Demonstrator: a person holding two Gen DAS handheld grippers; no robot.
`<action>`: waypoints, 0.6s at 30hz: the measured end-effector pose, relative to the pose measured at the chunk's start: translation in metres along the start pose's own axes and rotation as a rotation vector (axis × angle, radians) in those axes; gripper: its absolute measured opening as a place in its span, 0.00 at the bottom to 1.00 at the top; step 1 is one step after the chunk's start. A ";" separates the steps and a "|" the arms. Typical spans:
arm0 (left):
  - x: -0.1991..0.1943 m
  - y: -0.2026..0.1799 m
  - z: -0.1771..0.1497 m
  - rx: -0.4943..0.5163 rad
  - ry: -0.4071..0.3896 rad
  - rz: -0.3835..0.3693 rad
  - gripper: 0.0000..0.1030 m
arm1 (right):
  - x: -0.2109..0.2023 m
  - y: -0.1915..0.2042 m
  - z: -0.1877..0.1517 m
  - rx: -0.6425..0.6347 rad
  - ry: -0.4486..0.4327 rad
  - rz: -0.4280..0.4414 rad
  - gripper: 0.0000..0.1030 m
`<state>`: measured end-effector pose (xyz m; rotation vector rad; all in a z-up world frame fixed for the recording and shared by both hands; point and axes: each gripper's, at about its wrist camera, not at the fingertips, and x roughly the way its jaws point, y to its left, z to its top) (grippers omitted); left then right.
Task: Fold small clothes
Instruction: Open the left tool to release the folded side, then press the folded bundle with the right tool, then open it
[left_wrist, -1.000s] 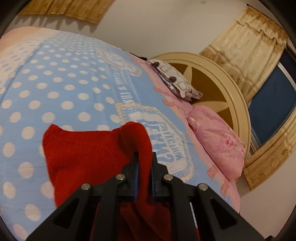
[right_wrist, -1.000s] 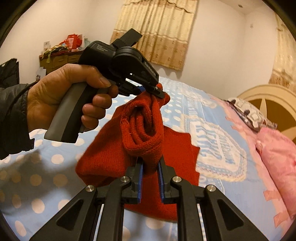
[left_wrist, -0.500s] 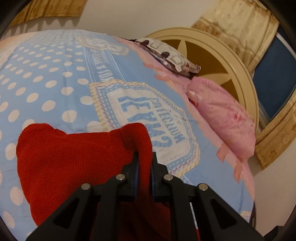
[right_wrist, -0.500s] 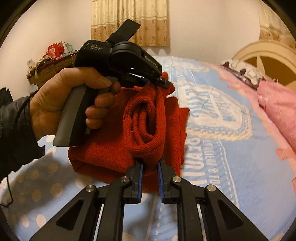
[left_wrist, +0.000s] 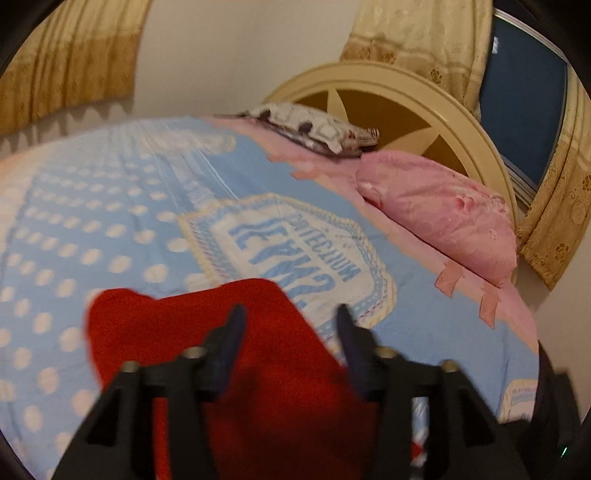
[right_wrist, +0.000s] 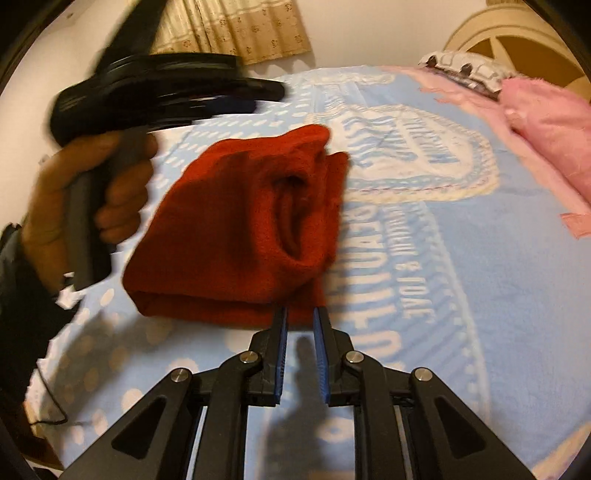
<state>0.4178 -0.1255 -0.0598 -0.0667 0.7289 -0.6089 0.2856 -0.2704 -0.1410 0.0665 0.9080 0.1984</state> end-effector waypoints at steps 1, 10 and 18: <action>-0.010 0.002 -0.009 0.024 -0.003 0.039 0.64 | -0.005 -0.001 0.001 -0.005 -0.014 -0.015 0.49; -0.027 0.010 -0.079 0.067 0.047 0.094 0.64 | 0.004 0.001 0.081 0.000 -0.079 0.117 0.58; -0.031 -0.002 -0.111 0.109 0.071 0.068 0.76 | 0.051 -0.015 0.058 0.069 0.047 0.054 0.21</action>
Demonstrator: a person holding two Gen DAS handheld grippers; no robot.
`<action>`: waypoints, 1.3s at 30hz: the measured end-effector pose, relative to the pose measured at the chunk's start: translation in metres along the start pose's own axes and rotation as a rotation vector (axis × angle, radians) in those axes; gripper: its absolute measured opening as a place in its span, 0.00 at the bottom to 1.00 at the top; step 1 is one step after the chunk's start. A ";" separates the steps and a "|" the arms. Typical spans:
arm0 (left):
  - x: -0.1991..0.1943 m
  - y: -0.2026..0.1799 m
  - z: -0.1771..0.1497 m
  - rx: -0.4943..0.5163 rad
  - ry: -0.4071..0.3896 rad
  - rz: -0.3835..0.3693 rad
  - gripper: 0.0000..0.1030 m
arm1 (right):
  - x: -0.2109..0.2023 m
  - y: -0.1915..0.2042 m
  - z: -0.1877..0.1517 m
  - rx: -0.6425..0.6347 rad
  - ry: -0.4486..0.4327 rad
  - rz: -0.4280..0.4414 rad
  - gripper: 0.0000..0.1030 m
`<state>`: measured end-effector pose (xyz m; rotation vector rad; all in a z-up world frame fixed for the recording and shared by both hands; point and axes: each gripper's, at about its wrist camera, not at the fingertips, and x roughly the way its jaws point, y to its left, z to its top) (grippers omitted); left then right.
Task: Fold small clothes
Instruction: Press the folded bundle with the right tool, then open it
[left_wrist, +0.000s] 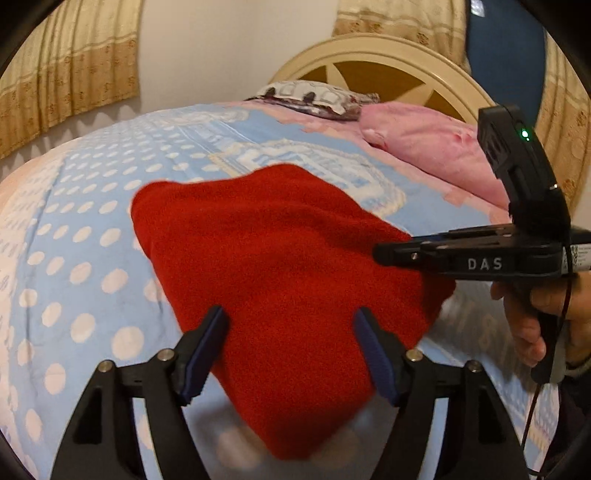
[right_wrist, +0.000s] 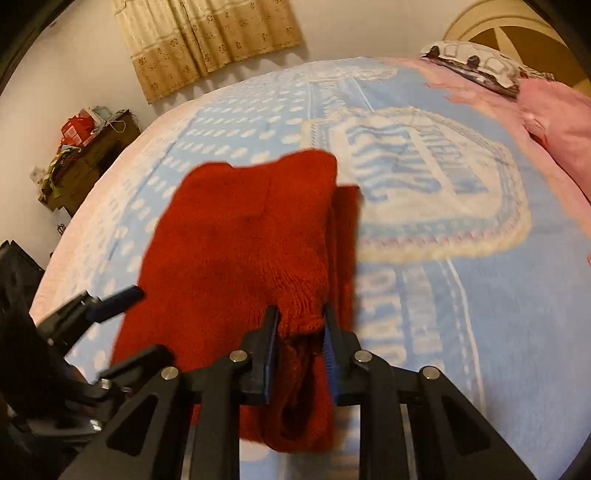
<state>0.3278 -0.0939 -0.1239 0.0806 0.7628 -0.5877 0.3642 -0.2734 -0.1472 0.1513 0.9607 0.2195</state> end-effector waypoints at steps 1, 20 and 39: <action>0.000 -0.005 -0.004 0.026 0.001 0.004 0.79 | -0.004 0.001 -0.006 -0.011 0.003 -0.009 0.21; 0.017 0.017 -0.016 -0.106 0.092 -0.044 0.90 | 0.042 0.042 0.074 -0.116 0.087 0.108 0.48; -0.019 0.029 -0.011 -0.134 -0.057 0.022 0.99 | 0.003 0.045 0.027 -0.300 -0.089 -0.054 0.48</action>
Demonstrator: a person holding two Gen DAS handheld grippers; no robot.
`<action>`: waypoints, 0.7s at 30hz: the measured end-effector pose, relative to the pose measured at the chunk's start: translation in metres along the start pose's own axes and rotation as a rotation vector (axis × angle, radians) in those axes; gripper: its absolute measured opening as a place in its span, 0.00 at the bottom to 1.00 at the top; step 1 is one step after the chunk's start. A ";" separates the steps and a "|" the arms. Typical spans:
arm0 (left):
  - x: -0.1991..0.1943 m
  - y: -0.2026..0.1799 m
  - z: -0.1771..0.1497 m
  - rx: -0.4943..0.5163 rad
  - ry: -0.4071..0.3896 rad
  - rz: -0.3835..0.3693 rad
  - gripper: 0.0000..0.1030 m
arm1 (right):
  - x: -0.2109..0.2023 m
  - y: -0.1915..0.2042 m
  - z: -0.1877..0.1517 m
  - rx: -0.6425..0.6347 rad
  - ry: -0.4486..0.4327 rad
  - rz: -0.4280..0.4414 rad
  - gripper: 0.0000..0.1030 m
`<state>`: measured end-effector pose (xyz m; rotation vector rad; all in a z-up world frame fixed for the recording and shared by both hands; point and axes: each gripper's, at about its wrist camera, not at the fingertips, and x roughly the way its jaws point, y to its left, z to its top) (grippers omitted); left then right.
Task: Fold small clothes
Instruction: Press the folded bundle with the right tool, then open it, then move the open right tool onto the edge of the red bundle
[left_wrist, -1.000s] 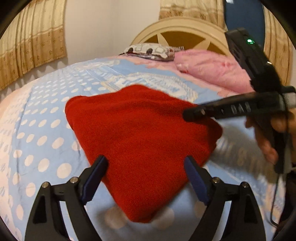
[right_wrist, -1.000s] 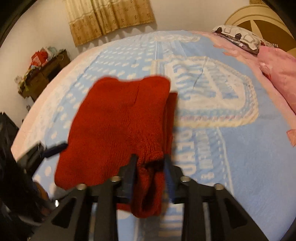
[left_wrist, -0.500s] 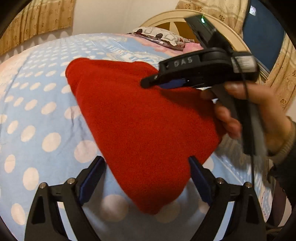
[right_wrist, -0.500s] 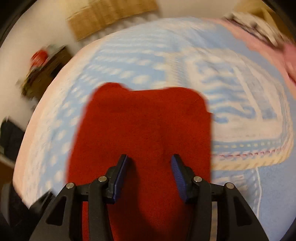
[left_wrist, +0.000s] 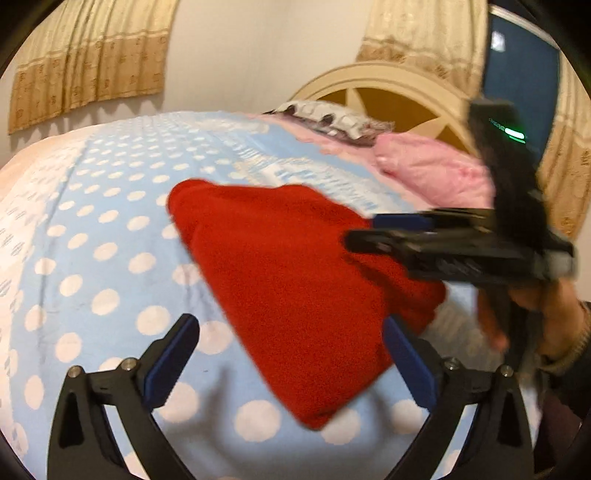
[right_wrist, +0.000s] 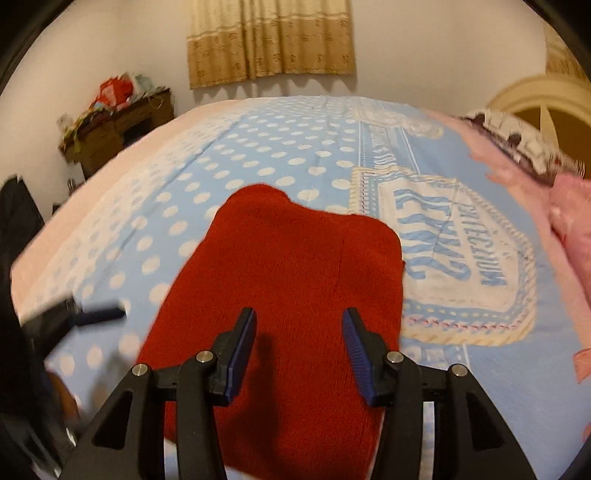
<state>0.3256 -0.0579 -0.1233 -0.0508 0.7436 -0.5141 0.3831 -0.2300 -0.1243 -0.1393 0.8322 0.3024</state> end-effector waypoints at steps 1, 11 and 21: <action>0.008 0.002 -0.003 0.003 0.026 0.024 0.99 | 0.003 0.001 -0.006 -0.018 0.011 -0.017 0.48; 0.029 0.007 -0.015 -0.020 0.124 0.019 1.00 | 0.012 0.005 -0.034 -0.103 0.001 -0.101 0.48; 0.029 0.005 -0.011 -0.027 0.144 0.026 1.00 | 0.008 0.004 -0.039 -0.091 0.016 -0.087 0.49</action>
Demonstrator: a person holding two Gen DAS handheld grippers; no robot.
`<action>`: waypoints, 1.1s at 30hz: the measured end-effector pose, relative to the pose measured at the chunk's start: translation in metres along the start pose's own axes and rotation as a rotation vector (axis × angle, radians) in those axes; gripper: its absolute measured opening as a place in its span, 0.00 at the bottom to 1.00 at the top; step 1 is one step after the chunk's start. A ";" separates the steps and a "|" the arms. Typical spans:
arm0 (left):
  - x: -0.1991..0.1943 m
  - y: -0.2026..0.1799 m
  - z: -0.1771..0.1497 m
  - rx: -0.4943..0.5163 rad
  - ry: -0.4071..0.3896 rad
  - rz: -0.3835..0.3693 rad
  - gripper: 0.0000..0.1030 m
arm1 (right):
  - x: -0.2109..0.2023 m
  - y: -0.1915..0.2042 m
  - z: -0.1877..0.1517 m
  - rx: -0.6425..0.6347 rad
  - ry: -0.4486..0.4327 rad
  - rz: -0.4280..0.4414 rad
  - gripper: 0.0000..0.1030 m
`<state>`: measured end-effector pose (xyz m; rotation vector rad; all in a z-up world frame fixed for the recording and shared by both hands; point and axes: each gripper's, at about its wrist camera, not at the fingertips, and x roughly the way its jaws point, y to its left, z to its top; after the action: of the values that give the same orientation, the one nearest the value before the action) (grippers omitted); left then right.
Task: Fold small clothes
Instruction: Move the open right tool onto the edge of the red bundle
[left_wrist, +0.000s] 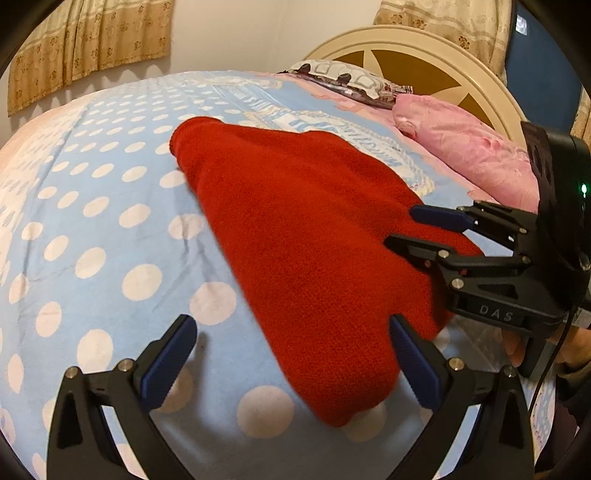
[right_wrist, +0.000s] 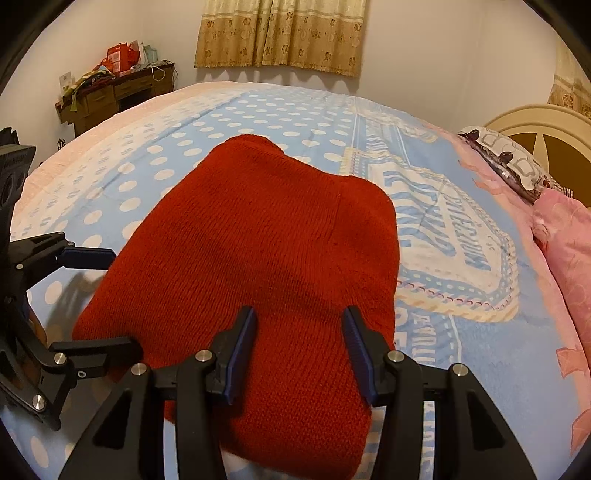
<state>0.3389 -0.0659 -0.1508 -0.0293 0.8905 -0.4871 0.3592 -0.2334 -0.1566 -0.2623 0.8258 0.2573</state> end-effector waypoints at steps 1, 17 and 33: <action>-0.003 -0.001 0.001 0.001 -0.006 0.004 1.00 | 0.000 0.000 0.000 0.002 0.005 0.005 0.49; -0.005 0.008 0.004 -0.032 -0.089 0.011 1.00 | 0.057 -0.101 0.057 0.364 0.105 0.188 0.49; -0.018 0.012 0.027 -0.134 -0.118 0.023 1.00 | 0.099 -0.143 0.046 0.546 0.108 0.463 0.54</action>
<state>0.3541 -0.0520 -0.1229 -0.1684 0.8059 -0.3997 0.5018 -0.3405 -0.1825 0.4371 1.0253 0.4392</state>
